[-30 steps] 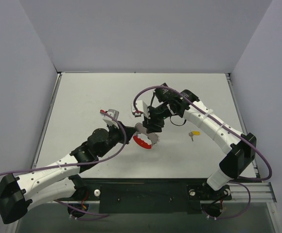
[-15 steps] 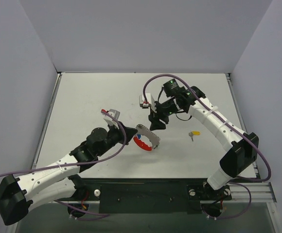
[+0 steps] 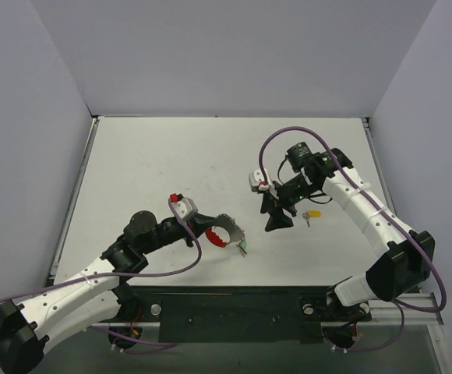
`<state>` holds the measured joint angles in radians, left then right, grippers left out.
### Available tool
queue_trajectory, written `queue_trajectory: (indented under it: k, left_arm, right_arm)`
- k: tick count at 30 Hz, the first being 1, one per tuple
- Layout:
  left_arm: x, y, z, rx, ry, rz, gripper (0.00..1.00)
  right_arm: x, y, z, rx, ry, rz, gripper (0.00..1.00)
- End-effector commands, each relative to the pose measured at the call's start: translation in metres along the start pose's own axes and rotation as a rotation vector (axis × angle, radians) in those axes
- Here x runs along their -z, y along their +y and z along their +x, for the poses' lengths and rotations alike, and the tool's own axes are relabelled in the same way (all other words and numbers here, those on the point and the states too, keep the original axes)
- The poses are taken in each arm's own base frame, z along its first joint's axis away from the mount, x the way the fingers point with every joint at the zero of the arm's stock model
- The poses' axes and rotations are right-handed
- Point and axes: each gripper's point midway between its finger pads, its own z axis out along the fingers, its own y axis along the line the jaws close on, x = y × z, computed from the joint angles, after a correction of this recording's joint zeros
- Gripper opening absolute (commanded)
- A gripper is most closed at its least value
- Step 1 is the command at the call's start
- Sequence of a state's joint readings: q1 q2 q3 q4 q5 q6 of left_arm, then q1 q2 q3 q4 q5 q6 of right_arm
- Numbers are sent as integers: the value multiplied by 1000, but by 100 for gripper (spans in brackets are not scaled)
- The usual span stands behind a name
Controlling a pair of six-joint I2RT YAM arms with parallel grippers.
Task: Put the keys on the keyring
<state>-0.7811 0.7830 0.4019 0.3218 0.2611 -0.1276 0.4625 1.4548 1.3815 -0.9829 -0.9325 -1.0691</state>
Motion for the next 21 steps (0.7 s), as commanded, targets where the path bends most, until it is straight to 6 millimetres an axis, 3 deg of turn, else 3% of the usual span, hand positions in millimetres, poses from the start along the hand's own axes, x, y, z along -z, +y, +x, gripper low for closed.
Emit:
queue_trajectory:
  k: [1, 10, 14, 21]
  left_arm:
    - [5, -16, -44, -278, -77, 156, 0]
    - [15, -29, -63, -499, -56, 288, 0]
    - [17, -36, -62, -495, 13, 354, 0]
    - [14, -47, -61, -485, 14, 432, 0]
  right_arm:
    - [-14, 52, 14, 106, -73, -214, 55]
    - [-12, 59, 4, 132, -66, -307, 50]
    - [-15, 26, 2, -5, 97, -146, 48]
    - [-14, 40, -39, 190, -75, -192, 52]
